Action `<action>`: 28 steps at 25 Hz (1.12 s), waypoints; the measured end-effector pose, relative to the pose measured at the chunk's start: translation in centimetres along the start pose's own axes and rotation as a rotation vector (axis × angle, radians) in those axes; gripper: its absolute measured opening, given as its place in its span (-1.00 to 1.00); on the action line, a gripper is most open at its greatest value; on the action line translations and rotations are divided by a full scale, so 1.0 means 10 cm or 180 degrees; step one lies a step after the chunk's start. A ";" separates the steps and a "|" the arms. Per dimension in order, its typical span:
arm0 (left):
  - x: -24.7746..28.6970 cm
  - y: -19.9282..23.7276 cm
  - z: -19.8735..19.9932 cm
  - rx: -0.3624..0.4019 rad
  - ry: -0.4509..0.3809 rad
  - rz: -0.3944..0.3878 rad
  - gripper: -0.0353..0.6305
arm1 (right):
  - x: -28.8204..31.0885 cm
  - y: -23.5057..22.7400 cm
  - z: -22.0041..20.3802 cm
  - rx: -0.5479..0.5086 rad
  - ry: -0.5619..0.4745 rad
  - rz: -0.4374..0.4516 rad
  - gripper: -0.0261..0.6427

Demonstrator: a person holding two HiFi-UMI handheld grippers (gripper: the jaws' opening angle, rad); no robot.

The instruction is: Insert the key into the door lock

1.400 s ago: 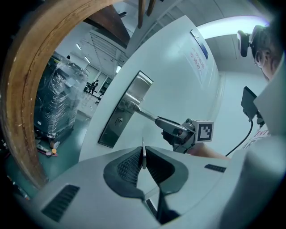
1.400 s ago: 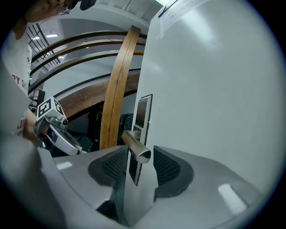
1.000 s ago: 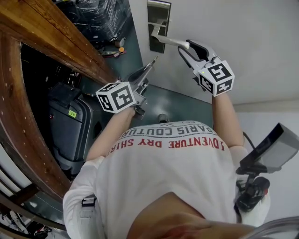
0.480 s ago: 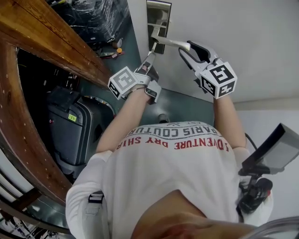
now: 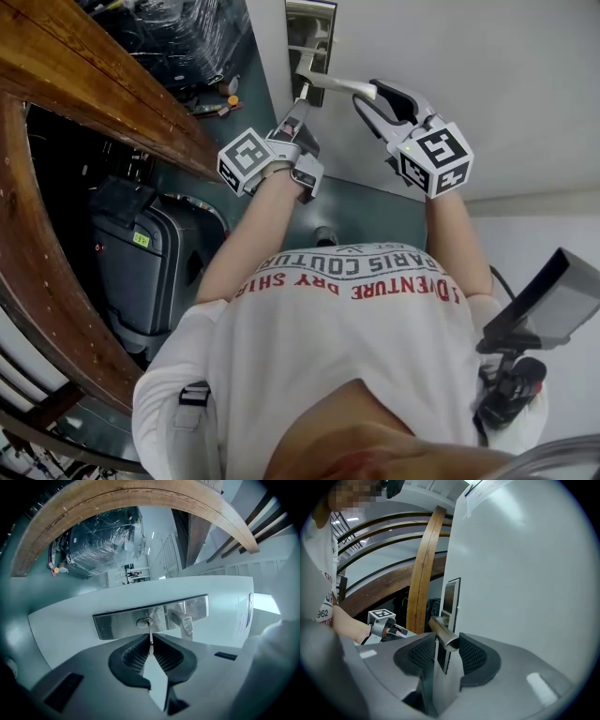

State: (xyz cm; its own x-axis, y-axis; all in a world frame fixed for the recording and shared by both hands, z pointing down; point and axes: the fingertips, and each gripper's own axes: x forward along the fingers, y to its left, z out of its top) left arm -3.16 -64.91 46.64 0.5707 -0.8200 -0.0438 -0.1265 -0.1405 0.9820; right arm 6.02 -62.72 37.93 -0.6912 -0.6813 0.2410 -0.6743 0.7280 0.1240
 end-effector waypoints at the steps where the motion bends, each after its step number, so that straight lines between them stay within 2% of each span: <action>1: 0.00 0.01 0.00 -0.0016 -0.0011 0.0011 -0.82 | 0.00 0.00 0.00 0.0002 0.0000 -0.0001 -0.46; 13: 0.05 0.04 0.01 -0.0247 -0.0091 -0.0011 -0.82 | 0.00 0.01 0.00 -0.0001 0.0000 -0.0004 -0.46; 22: 0.11 0.04 0.04 -0.0327 -0.0160 -0.0023 -0.82 | -0.02 0.04 0.01 -0.0007 -0.0010 0.0028 -0.47; 28: 0.15 0.05 0.07 -0.0484 -0.0162 -0.0073 -0.82 | -0.02 0.06 0.01 -0.0013 -0.0011 0.0007 -0.47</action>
State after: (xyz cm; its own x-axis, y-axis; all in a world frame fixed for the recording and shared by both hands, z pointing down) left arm -2.90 -66.63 46.97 0.5295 -0.8452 -0.0720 0.0125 -0.0772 0.9969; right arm 5.72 -62.21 37.83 -0.6936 -0.6799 0.2381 -0.6717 0.7298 0.1273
